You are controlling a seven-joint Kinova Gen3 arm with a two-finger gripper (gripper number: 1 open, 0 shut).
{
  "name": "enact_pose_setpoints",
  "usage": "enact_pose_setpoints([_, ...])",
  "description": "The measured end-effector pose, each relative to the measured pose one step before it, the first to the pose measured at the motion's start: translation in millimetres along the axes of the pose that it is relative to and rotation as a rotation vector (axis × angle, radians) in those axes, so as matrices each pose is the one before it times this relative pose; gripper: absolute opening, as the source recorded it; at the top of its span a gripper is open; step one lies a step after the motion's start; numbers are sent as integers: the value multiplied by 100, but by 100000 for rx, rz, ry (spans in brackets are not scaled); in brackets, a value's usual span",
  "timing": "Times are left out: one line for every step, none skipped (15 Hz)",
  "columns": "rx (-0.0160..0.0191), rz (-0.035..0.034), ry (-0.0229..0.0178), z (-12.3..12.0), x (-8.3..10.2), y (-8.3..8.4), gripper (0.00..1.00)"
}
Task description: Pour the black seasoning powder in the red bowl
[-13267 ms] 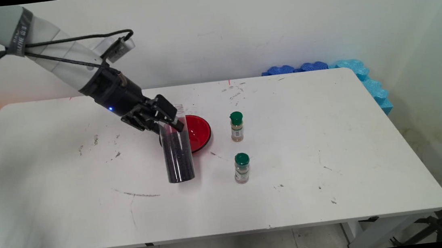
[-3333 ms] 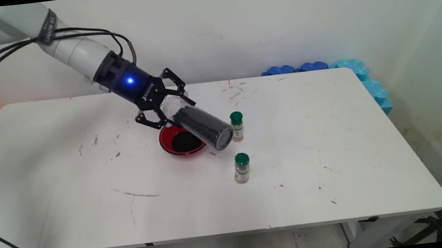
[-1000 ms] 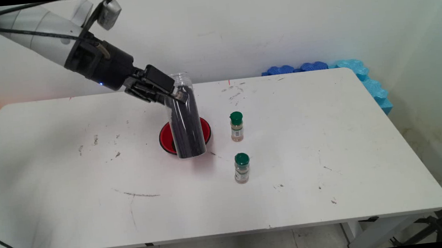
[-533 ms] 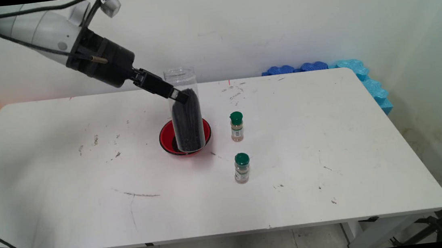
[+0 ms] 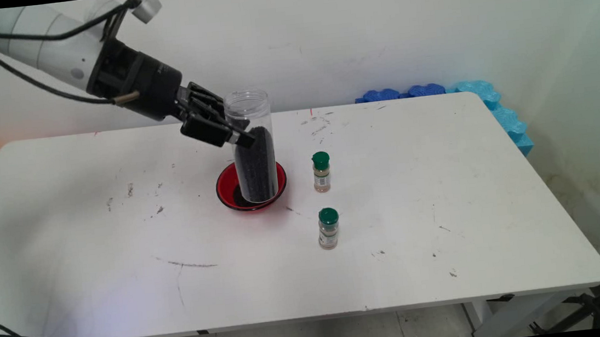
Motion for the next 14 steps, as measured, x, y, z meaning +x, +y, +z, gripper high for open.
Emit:
enact_pose_setpoints([-28,2901,-128,-24,-35,232,0])
enact_pose_setpoints([-129,3314,11,-28,-17,288,0])
enact_pose_setpoints([-28,3118,152,-5,26,265,0])
enact_pose_setpoints([185,2421,321,-20,23,215,0])
enact_pose_setpoints([265,1409,224,-29,-2,134,0])
enact_pose_setpoints([482,1967,324,-25,26,160,0])
enact_pose_setpoints([257,1133,170,-4,39,95,0])
enact_pose_setpoints([433,1482,223,-43,37,158,0])
enact_pose_setpoints([237,785,178,-41,16,128,0])
enact_pose_setpoints([237,981,268,-32,48,179,0])
enact_pose_setpoints([121,665,167,-25,43,127,0])
enact_pose_setpoints([169,933,184,-45,45,190,0])
enact_pose_setpoints([117,591,101,-28,22,105,0])
enact_pose_setpoints([168,822,99,-30,26,127,0])
